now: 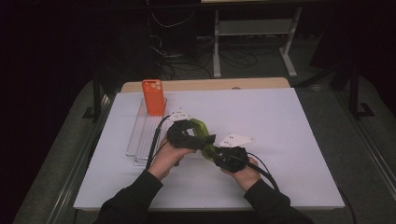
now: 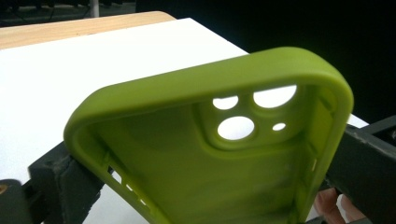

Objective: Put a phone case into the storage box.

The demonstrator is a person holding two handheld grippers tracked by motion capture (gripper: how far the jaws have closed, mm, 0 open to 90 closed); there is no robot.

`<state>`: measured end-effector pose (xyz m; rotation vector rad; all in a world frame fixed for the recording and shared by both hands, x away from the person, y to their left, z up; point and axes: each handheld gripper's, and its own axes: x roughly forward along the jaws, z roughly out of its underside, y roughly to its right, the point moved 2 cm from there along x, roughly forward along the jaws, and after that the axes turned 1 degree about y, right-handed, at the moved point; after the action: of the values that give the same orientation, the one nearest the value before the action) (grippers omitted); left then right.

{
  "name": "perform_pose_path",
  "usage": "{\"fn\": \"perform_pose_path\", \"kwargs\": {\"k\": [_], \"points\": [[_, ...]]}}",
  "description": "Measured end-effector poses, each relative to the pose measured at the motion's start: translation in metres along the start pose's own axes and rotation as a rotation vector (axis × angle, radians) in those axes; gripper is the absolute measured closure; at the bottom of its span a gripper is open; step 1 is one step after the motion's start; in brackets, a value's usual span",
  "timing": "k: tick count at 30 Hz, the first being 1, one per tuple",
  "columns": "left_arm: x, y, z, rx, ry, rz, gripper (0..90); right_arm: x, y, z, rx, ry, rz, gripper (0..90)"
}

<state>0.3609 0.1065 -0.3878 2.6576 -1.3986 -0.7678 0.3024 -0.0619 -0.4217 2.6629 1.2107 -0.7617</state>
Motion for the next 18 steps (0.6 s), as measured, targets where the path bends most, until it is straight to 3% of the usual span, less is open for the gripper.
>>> {"fn": "perform_pose_path", "kwargs": {"k": [1,4,5,9,12,14,18], "points": [[-0.0019,-0.0007,-0.0003,0.014,0.01,-0.011,6.0,0.0002,-0.0002,0.0002,-0.005,-0.001,0.001,75.5],[-0.0024,0.0006,0.0007,-0.001,0.03,-0.007,8.7,0.0005,-0.0004,0.0001,-0.009,0.002,0.003,75.5],[-0.0029,-0.0003,0.0003,0.031,0.03,-0.011,9.1,0.0007,-0.0005,0.0002,-0.011,0.001,0.006,75.5],[-0.0026,0.0026,0.0007,0.039,0.031,-0.007,11.4,0.0011,-0.0002,0.0014,-0.012,-0.006,0.01,75.4],[-0.0025,0.0046,0.0008,0.025,0.029,-0.013,12.2,0.0015,-0.0004,0.0016,-0.012,-0.01,0.011,74.8],[-0.0022,0.0056,0.0009,0.031,0.019,-0.012,12.6,0.0023,-0.0007,0.0021,-0.011,-0.017,0.003,70.2],[-0.0009,0.0049,0.0017,0.055,0.004,-0.021,12.9,0.0004,0.0016,0.0016,-0.014,-0.029,-0.008,48.2]]}}
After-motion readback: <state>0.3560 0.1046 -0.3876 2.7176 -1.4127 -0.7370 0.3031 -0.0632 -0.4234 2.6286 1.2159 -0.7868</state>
